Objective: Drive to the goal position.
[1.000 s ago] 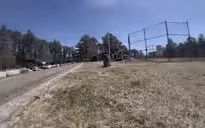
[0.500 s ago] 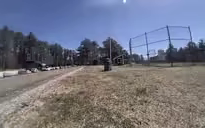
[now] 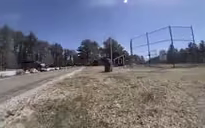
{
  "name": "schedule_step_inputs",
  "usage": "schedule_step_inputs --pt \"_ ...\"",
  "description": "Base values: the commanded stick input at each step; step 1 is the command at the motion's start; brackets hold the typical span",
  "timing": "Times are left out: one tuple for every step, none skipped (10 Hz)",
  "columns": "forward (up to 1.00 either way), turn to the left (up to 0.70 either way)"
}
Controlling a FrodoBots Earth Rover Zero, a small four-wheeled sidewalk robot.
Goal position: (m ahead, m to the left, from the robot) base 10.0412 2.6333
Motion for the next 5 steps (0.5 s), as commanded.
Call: schedule_step_inputs --pt "0.7 -0.35" --pt "0.7 -0.35" --pt "0.7 -0.35" --pt "0.7 -0.35" --pt "0.7 -0.35"
